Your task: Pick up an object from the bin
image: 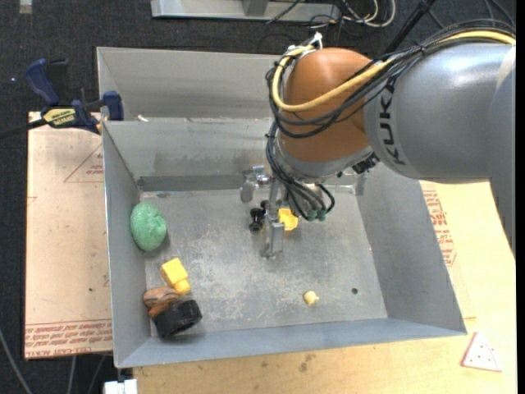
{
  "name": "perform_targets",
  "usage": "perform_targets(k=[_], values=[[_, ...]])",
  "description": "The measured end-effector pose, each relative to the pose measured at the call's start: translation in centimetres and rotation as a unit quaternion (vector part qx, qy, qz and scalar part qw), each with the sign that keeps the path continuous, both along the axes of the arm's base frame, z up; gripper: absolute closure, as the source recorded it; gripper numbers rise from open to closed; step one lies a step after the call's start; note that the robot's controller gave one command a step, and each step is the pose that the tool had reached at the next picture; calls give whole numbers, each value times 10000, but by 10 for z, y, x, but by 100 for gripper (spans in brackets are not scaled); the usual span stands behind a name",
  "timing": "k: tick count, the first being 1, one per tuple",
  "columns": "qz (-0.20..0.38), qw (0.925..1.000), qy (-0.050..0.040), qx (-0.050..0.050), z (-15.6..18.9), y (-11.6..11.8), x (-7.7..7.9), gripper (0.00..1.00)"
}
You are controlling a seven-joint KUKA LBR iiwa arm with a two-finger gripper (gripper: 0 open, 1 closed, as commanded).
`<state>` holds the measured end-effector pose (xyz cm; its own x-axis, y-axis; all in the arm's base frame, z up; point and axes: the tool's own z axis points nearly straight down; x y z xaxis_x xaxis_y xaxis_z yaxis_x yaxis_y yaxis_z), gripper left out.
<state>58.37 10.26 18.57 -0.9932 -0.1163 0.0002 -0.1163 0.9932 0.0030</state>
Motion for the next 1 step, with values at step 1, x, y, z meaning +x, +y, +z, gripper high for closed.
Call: perform_targets(k=[1], values=[[-399, 9992, -27, -11, 6, -24, 42, 0]])
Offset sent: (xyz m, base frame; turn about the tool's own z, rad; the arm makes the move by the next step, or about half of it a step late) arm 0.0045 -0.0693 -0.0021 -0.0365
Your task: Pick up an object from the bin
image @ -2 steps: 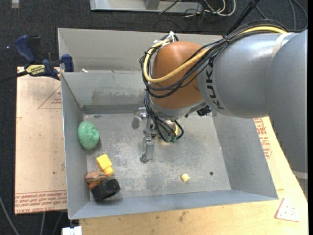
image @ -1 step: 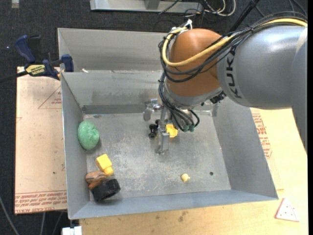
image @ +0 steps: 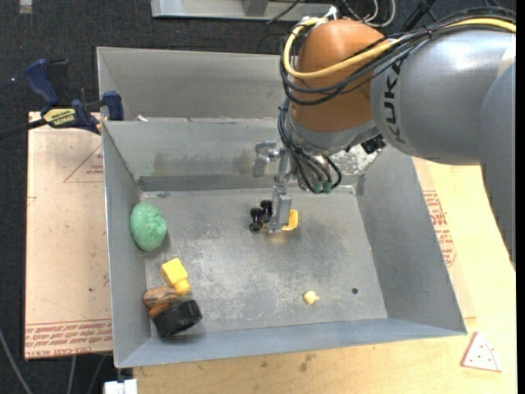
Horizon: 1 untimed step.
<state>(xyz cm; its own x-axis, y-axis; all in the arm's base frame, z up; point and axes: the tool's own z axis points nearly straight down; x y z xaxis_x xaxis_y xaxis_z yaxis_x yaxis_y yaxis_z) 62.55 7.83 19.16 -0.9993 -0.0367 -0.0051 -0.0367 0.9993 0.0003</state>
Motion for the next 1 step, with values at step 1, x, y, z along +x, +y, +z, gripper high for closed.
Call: perform_targets(k=[1], values=[[292, 9996, 14, 0, -5, -27, -19, 0]])
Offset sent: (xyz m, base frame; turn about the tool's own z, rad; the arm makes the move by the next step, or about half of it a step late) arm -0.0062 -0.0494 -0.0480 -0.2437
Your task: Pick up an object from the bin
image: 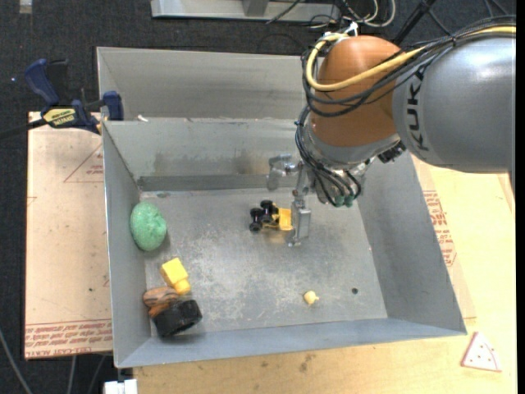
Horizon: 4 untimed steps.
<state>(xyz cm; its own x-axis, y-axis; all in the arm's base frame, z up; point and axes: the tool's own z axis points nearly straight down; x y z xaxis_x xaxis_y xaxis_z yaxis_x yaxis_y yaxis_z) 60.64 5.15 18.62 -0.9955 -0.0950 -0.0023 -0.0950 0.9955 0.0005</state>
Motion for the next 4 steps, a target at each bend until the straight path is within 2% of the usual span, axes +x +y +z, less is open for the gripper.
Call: perform_targets(k=[1, 2, 4], values=[[863, 9963, -13, -2, -33, -17, 9, 0], [598, 9982, -4, 6, -84, -5, 39, 100], [600, 9982, 33, 6, -78, -6, 35, 100]])
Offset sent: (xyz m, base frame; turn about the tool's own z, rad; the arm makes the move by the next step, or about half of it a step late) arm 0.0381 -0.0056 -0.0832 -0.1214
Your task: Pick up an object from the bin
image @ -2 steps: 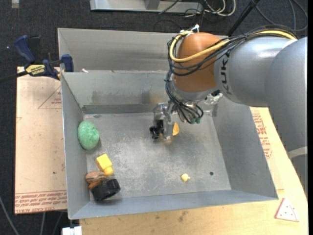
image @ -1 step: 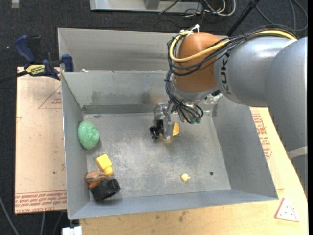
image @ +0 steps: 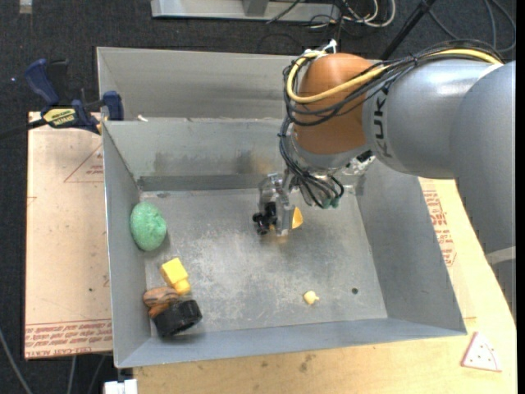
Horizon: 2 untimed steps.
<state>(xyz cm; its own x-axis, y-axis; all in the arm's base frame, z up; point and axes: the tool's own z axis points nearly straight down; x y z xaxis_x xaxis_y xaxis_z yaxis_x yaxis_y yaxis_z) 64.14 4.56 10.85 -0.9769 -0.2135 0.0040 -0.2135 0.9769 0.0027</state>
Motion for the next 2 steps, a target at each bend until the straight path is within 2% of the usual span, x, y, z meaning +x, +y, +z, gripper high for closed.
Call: perform_targets(k=[1, 2], values=[[632, 9980, -93, -4, 29, -9, 6, 100], [1166, 9932, -45, -2, 128, -86, -4, 100]])
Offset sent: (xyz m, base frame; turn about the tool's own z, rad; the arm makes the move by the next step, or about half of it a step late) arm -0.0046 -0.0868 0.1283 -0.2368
